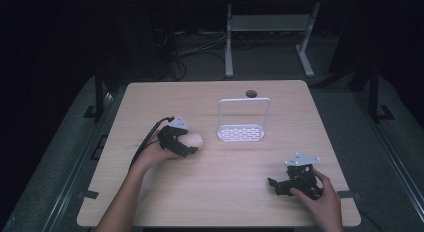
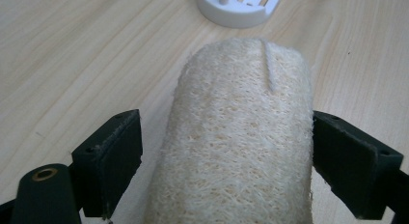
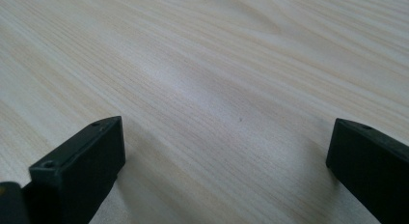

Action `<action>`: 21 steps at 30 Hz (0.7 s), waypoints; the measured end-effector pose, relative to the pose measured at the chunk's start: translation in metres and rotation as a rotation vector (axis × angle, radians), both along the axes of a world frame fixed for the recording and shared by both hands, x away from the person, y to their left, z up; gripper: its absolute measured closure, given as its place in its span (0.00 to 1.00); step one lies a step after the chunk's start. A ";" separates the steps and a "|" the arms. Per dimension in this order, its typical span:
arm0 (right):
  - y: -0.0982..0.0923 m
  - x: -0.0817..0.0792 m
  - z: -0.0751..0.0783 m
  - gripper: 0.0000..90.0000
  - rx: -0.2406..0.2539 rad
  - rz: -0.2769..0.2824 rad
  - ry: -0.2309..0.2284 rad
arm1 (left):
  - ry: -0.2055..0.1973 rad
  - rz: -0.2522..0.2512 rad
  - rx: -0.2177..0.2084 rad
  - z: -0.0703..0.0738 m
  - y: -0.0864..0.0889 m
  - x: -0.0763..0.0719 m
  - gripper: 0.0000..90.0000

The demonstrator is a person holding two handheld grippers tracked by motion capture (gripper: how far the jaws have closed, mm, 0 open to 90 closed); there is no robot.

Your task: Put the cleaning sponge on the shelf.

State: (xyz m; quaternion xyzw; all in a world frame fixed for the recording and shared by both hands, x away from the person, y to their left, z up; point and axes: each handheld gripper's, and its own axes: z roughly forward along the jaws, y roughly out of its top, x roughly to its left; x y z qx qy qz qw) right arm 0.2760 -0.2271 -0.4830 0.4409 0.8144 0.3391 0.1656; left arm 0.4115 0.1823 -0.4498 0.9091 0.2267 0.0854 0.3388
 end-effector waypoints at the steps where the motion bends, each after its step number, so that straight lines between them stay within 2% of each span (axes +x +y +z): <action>1: 0.000 0.000 0.000 0.00 0.000 0.000 0.000 | 0.001 -0.004 0.007 -0.001 -0.001 0.000 0.15; 12: 0.000 0.000 0.000 0.00 0.000 0.000 0.000 | 0.010 -0.011 0.036 -0.004 -0.004 0.000 0.15; 19: 0.000 0.000 0.000 0.00 0.000 0.000 0.000 | 0.024 -0.001 0.035 -0.005 -0.002 0.001 0.17; 21: 0.000 0.000 0.000 0.00 0.000 0.000 0.000 | 0.026 0.003 0.031 -0.006 -0.002 0.001 0.22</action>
